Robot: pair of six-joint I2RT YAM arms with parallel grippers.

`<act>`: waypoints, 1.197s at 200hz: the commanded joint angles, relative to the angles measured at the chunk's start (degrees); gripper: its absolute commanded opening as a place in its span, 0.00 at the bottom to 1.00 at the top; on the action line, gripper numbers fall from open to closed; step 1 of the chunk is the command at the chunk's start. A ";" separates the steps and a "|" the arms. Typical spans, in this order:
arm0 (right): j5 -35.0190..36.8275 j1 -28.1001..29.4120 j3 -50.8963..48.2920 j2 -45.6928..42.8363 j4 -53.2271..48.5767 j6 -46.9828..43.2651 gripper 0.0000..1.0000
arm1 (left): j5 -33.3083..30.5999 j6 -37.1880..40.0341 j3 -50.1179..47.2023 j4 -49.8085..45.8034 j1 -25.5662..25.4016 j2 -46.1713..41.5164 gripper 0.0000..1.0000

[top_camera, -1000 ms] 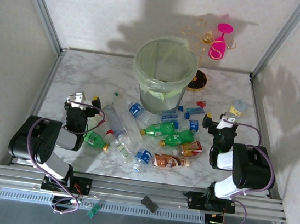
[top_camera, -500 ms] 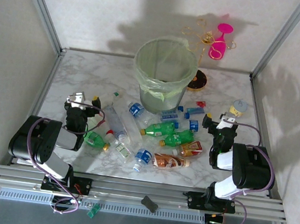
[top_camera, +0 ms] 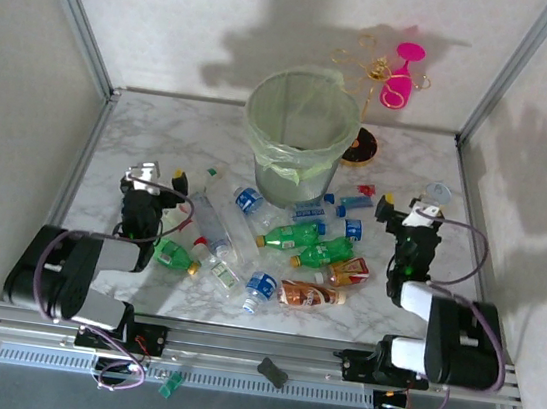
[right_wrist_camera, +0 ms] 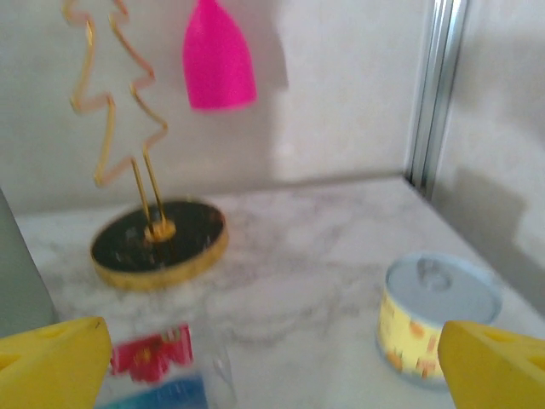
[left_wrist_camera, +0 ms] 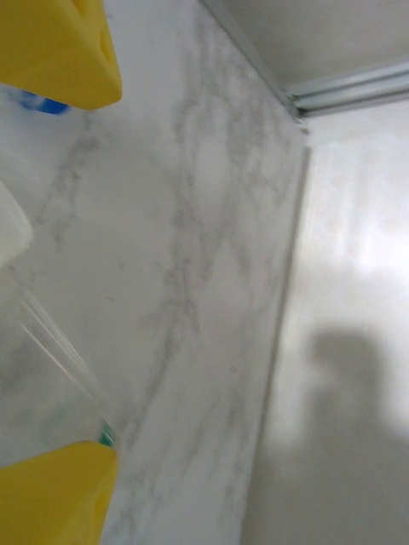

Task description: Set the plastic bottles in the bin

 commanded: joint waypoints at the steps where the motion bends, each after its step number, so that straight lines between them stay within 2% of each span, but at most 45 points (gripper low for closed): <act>1: 0.76 2.04 1.94 -7.51 -5.83 0.75 0.99 | -3.91 4.74 2.27 -4.94 -3.43 -7.89 0.99; 19: -2.69 4.85 3.68 -16.20 -10.98 0.10 0.99 | -2.39 3.67 3.55 -7.25 -5.95 -14.47 0.99; 42: -4.55 10.61 6.34 -28.35 -19.51 -1.09 0.99 | 1.90 1.05 5.92 -14.49 -13.10 -25.72 0.99; 68: -6.46 15.16 10.77 -42.96 -31.83 5.34 0.99 | 1.41 -4.52 13.71 -36.23 -24.34 -38.70 0.99; 78: -4.92 15.86 13.17 -47.98 -36.80 12.75 0.99 | -1.44 -6.92 18.56 -48.09 -28.03 -42.26 0.99; 89: 0.41 15.84 18.20 -50.55 -47.29 22.73 0.99 | -4.67 -11.60 24.70 -61.15 -29.22 -44.56 0.99; 97: 4.19 15.84 23.44 -50.97 -58.70 31.08 0.99 | -7.25 -16.22 29.41 -70.94 -29.12 -45.12 0.99; 106: 7.84 15.77 30.75 -50.15 -75.84 42.20 0.99 | -7.55 -17.78 33.66 -80.08 -29.09 -44.91 0.99; 111: 5.96 15.84 33.72 -49.35 -80.25 41.70 0.99 | -7.44 -19.18 34.80 -83.22 -29.08 -44.90 0.99; 120: -1.31 15.81 37.00 -47.60 -82.18 35.16 0.99 | -5.64 -21.55 34.63 -86.29 -29.10 -45.19 0.99; 130: -6.63 15.83 39.14 -45.43 -85.76 34.22 0.99 | -3.16 -24.14 32.34 -86.96 -29.10 -45.89 0.99; 146: -12.15 15.82 41.45 -41.51 -91.86 31.45 0.99 | -4.08 -31.10 29.98 -90.80 -28.96 -46.66 0.99; 160: -9.34 15.76 42.30 -39.17 -97.75 30.70 0.99 | -2.99 -33.79 29.83 -93.65 -28.90 -45.46 0.99; 171: -7.12 15.76 41.25 -39.06 -100.05 30.16 0.99 | -5.93 -38.41 30.54 -97.57 -28.86 -43.13 1.00; 188: -9.00 15.81 38.44 -40.77 -100.45 28.19 0.98 | -13.16 -50.16 32.60 -105.55 -28.74 -39.79 1.00; 203: -8.82 15.84 36.87 -41.31 -101.94 28.90 0.95 | -15.90 -61.61 34.09 -112.17 -28.57 -38.51 1.00; 222: -5.29 15.79 34.97 -41.05 -103.91 32.30 0.96 | -12.29 -75.17 32.38 -117.18 -27.84 -39.53 1.00; 239: -0.91 15.80 34.23 -40.83 -105.63 35.87 0.97 | -8.82 -82.54 29.25 -116.99 -27.19 -41.11 1.00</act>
